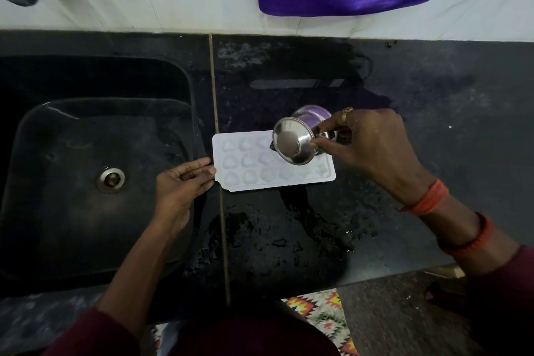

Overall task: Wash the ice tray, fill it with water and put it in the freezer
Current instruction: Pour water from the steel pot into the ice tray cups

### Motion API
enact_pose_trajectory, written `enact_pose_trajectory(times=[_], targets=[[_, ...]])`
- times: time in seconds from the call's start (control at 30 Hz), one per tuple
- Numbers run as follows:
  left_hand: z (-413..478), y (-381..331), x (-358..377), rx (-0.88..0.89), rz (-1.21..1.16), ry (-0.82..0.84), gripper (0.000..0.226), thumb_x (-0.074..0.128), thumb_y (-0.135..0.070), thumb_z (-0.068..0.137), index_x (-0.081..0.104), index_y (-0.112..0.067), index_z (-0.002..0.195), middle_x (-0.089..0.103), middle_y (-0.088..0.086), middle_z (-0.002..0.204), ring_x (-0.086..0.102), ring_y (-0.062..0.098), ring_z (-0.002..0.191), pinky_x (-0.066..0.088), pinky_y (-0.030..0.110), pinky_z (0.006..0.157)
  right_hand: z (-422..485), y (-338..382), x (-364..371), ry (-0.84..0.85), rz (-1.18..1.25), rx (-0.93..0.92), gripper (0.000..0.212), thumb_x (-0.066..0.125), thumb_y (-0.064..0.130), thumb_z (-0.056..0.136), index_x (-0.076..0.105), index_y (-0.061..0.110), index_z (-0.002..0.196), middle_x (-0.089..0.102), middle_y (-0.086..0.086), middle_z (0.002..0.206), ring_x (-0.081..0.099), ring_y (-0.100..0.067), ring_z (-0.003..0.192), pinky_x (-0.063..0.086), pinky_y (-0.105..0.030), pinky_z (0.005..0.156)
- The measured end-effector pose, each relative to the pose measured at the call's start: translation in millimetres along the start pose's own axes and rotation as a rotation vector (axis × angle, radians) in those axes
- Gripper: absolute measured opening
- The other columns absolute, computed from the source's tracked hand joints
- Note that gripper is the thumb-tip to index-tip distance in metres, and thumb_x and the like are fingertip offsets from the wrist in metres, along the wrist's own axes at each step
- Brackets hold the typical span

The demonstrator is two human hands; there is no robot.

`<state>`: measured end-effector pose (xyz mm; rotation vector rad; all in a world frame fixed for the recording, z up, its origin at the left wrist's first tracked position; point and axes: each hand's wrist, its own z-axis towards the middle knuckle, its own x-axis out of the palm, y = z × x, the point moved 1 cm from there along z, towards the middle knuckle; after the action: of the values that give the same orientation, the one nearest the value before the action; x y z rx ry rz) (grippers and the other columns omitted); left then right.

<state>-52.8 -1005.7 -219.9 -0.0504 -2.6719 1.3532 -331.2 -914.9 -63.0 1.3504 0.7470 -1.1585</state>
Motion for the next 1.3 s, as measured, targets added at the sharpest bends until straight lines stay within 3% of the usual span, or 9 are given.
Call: enact_pose_trajectory(times=[1.3], targets=[[1.8,1.6,-0.9,-0.011,-0.002,0.006,0.025,0.078,-0.002,0.083,0.073,-0.005,0.108,0.079,0.004,0.087,0.075,0.01,0.082,0.06,0.02,0.074,0.8,0.6,-6.0,0.001,0.026,-0.013,0.029,0.081,0.049,0.077,0.079,0.022,0.09,0.075,0.004,0.075,0.07,-0.012,0.064,0.061,-0.037,0.063]])
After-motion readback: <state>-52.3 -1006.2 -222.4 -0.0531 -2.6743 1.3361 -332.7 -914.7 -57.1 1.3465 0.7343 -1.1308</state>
